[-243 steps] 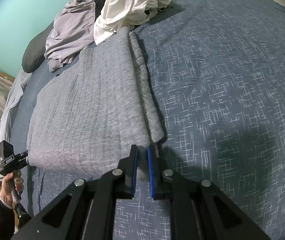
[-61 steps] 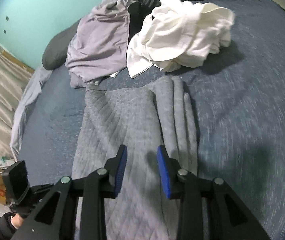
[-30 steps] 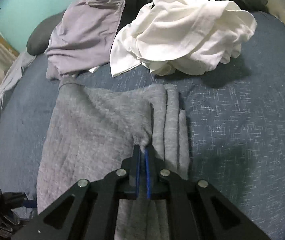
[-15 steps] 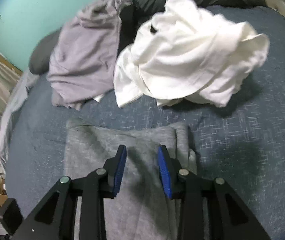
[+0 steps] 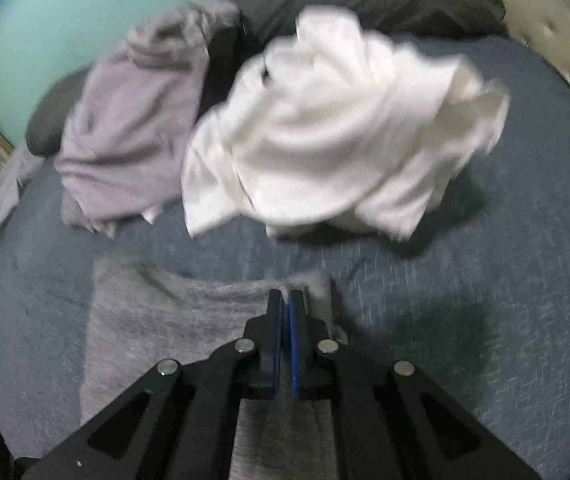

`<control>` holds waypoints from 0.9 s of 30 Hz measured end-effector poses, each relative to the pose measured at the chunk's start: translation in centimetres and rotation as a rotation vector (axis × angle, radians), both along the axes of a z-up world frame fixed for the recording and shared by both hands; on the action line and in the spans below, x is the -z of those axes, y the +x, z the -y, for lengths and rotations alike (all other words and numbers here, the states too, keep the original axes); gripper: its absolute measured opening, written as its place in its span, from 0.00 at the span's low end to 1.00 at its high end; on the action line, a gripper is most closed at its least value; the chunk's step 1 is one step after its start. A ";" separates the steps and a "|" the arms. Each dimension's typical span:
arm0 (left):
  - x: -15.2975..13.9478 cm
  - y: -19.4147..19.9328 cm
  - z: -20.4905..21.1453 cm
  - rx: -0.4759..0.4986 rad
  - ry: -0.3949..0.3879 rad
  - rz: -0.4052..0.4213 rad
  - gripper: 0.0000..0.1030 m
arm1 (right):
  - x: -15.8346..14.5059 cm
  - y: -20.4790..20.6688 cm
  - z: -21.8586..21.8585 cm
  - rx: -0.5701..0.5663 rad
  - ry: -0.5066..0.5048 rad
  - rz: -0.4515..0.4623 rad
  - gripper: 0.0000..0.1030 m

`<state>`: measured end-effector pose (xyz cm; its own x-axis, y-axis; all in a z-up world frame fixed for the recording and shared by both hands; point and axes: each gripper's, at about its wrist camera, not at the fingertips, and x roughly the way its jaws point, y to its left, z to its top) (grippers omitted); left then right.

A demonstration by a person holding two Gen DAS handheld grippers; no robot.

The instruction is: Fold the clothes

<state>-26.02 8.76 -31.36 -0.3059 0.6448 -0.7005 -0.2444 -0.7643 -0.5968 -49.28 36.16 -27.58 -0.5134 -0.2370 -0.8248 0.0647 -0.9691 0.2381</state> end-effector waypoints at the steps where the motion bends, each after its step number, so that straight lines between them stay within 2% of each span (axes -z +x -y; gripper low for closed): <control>1: 0.0 0.0 0.0 0.000 -0.001 0.001 0.49 | 0.3 -0.1 -0.1 0.003 -0.007 0.011 0.03; 4: -0.2 0.1 0.0 0.003 -0.006 -0.003 0.49 | 1.0 -0.5 -0.5 0.013 -0.034 0.040 0.04; 10: -0.2 0.1 -0.2 0.005 -0.010 -0.004 0.49 | -1.9 0.3 -2.6 0.052 -0.133 -0.077 0.05; 14: -0.2 0.0 -0.5 0.006 -0.016 -0.005 0.49 | -2.4 0.2 -0.9 -0.047 -0.152 -0.085 0.05; 19: 0.1 -0.1 -0.5 0.005 -0.015 -0.005 0.49 | -0.7 -0.9 2.0 -0.121 -0.096 -0.005 0.05; 23: 0.1 0.1 -0.3 0.006 -0.008 -0.003 0.49 | 1.1 -1.8 2.2 -0.059 0.008 0.055 0.05; 27: 0.1 0.8 0.1 0.010 -0.004 -0.004 0.49 | -0.6 -1.2 0.7 -0.010 -0.046 -0.024 0.05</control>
